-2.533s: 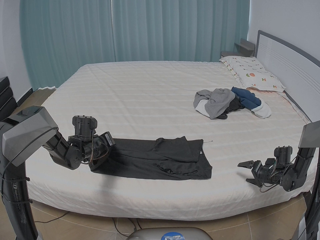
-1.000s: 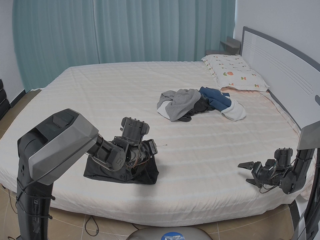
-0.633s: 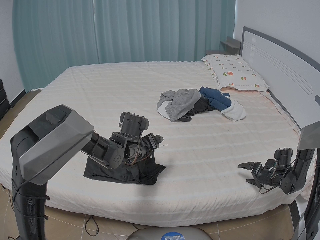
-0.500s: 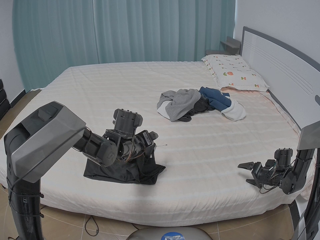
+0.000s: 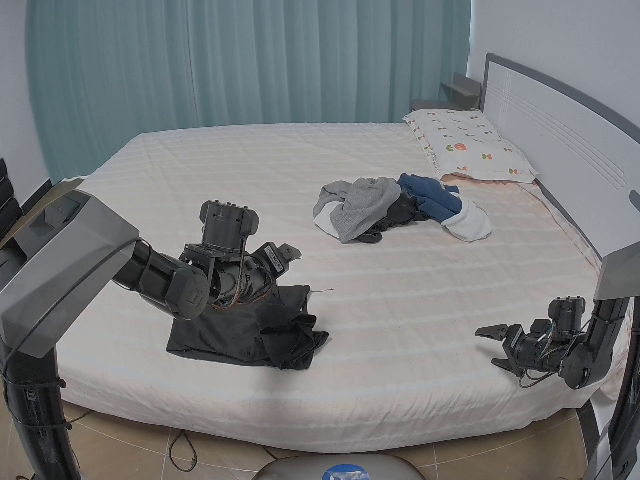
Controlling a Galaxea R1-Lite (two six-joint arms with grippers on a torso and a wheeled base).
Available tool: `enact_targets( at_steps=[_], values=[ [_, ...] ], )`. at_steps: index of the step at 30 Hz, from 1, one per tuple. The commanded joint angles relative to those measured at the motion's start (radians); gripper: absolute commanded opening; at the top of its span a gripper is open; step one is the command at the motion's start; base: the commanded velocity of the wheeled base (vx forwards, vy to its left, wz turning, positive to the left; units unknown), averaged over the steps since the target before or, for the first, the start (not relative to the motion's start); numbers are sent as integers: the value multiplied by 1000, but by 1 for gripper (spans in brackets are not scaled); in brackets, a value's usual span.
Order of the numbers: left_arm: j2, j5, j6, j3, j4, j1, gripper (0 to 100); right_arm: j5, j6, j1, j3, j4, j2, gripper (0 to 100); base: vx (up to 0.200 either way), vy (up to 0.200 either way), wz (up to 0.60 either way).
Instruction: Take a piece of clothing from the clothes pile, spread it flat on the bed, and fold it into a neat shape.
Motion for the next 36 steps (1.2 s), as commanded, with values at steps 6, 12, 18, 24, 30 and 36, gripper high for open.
enact_targets(
  at_steps=[6,12,18,24,30,36],
  values=[
    [-8,-96,-14,69,-1,91,100,-20,0,6,-16,-6,17,100,0,200,0],
    [25,-106,-39,84,-22,173,100,-144,9,98,-56,-6,-14,100,0,200,0],
    [51,-134,-46,155,-108,212,100,-172,26,211,-119,44,-66,100,0,200,0],
    [64,-146,-92,211,-191,222,100,-242,31,319,-236,227,-150,100,0,200,0],
    [98,-159,-131,254,-258,226,100,-259,46,468,-355,376,-166,100,0,200,0],
    [123,-149,-128,267,-260,221,100,-270,45,532,-447,468,-129,100,0,167,0]
  ],
)
